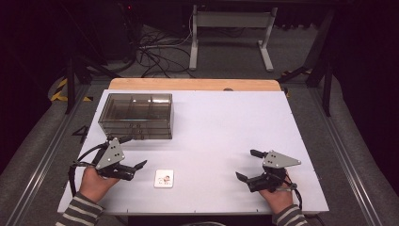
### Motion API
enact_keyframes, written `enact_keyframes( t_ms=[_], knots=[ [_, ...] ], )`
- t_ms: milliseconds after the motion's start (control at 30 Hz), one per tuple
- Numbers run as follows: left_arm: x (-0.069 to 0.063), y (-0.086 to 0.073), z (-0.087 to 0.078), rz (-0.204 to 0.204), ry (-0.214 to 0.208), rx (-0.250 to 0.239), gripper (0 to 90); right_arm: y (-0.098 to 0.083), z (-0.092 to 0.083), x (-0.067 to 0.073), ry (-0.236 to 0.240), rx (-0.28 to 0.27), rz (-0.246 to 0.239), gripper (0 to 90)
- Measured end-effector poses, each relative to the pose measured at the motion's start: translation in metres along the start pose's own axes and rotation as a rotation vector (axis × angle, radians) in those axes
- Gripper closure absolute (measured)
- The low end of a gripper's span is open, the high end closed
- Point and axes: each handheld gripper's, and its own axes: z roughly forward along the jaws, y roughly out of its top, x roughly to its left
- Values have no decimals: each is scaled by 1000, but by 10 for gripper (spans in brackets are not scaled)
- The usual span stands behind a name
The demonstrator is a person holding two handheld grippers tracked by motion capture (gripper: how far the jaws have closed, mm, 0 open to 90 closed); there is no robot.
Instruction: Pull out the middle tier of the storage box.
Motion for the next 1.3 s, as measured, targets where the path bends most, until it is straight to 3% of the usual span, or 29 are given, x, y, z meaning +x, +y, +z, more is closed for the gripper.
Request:
enact_keyframes(
  t_ms=[133, 500, 667, 933, 1067, 1300],
  knots=[
    [-3, 1, 2, 45, 57, 45, 98, 0, 0, 0, 1, -3, 1, 14],
    [-7, 4, 0, 111, 83, 59, 119, 0, 0, 0, 7, -3, -4, 14],
    [-12, 6, 0, 179, 149, 85, 121, 0, 1, 0, 10, -2, -6, 13],
    [-21, 6, -3, 275, 240, 70, 161, 0, 1, 1, 12, 0, -9, 14],
    [-23, 7, -4, 312, 266, 68, 174, 0, 1, 1, 14, 0, -9, 13],
    [-25, 7, -3, 340, 280, 82, 179, 0, 2, 1, 16, 1, -14, 14]
  ],
)
